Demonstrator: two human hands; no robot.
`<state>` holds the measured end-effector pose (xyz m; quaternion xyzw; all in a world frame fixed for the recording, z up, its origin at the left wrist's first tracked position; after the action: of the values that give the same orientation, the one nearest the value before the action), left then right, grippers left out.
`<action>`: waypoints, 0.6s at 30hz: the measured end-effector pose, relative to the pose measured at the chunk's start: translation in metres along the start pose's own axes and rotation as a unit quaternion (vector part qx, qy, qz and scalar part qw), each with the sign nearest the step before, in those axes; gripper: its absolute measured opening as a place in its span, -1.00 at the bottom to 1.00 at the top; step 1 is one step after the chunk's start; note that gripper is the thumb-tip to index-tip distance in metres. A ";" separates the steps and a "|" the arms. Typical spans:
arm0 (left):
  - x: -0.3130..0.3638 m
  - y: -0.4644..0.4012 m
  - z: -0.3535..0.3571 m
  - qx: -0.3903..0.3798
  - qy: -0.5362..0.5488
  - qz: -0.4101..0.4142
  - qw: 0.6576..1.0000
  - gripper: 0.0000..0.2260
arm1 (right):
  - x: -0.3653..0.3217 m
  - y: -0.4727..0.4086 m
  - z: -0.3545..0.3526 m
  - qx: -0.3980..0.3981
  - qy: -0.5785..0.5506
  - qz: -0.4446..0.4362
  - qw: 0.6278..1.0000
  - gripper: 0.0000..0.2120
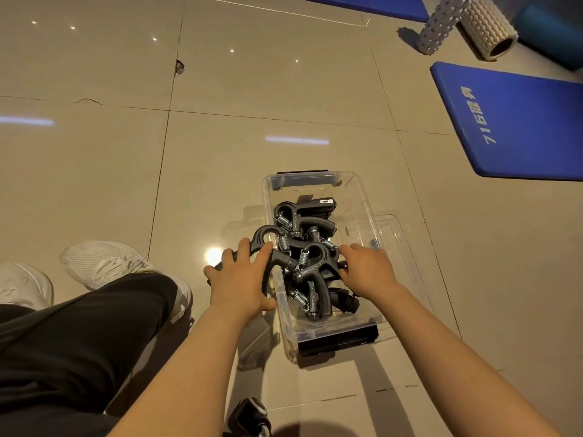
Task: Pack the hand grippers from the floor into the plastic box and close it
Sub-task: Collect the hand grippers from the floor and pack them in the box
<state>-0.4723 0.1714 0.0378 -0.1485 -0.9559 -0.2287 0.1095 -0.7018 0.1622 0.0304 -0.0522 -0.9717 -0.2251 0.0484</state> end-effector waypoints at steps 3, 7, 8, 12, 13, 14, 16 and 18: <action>-0.001 0.000 0.001 -0.002 0.004 -0.001 1.000 -0.11 | -0.024 -0.017 -0.007 -0.025 -0.044 -0.067 0.996 -0.31; -0.008 0.003 0.002 -0.009 0.006 -0.010 1.000 -0.09 | -0.057 -0.035 0.007 -0.118 0.021 -0.116 0.986 -0.09; -0.008 0.003 0.001 -0.011 0.007 -0.011 1.000 -0.09 | -0.060 -0.037 0.012 -0.122 0.049 -0.124 0.984 -0.12; -0.009 0.004 0.000 -0.020 0.019 -0.017 0.999 -0.09 | -0.056 -0.037 0.010 -0.061 0.083 -0.154 0.983 -0.34; -0.008 0.003 0.000 -0.020 0.024 -0.017 0.999 -0.09 | -0.053 -0.036 0.007 -0.049 0.084 -0.153 0.983 -0.36; -0.008 0.003 0.000 -0.019 0.029 -0.017 0.999 -0.09 | -0.049 -0.035 0.003 -0.037 0.073 -0.145 0.986 -0.37; -0.007 0.002 0.002 -0.014 0.037 -0.018 0.999 -0.10 | -0.038 -0.035 -0.008 -0.007 0.010 -0.100 0.995 -0.40; -0.006 0.001 0.002 -0.011 0.046 -0.021 0.999 -0.10 | -0.025 -0.038 -0.023 0.023 -0.089 -0.027 0.995 -0.44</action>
<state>-0.4668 0.1718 0.0345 -0.1186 -0.9501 -0.2485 0.1467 -0.6799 0.1160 0.0320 -0.0442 -0.9782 -0.1983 -0.0429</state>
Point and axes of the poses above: each hand's wrist, its own y-axis away from the middle knuckle, its own z-axis out of the palm, x = y × z, the point moved 3 cm from there along -y, towards the middle knuckle, and after that the axes turned 7 degrees about z, right-handed, at the moved point
